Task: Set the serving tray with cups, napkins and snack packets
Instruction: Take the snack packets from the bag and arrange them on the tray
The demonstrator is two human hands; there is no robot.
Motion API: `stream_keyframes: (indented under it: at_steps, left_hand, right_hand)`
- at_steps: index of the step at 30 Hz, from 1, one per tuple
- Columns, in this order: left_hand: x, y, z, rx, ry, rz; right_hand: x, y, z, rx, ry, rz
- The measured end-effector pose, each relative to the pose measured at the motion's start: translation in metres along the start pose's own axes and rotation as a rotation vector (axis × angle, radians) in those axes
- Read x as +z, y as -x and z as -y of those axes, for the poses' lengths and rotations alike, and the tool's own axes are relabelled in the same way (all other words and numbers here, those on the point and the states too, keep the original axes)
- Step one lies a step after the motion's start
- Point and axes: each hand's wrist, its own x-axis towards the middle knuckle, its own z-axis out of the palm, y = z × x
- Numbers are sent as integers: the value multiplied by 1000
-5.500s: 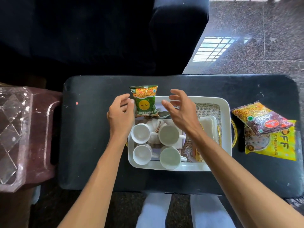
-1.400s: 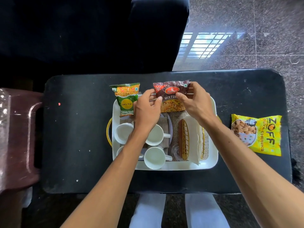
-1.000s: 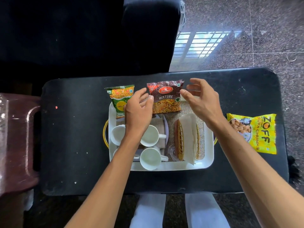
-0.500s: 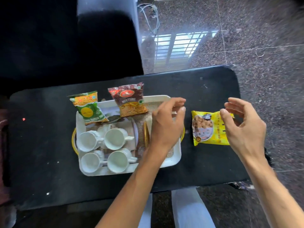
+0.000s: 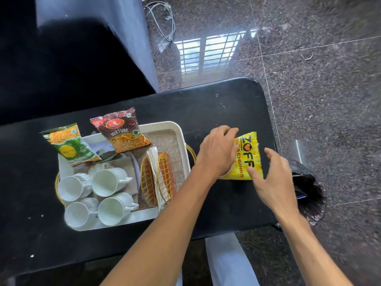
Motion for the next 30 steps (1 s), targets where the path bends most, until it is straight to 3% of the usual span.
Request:
stream_keyframes:
  at_steps: [7, 16, 23, 26, 30]
  left_hand:
    - [9, -14, 6, -19, -124, 86]
    - [-18, -5, 26, -104, 147, 117]
    - [-57, 16, 37, -146, 421, -128]
    - [-75, 26, 47, -203, 540, -232]
    - [-92, 38, 64, -218, 591, -346]
  right_hand:
    - [9, -13, -4, -18, -118, 37]
    - [-9, -33, 14, -140, -226, -91]
    - [-14, -37, 50, -251, -446, -169]
    - [-10, -33, 76, -231, -623, -83]
    - [5, -27, 108, -290, -585, 70]
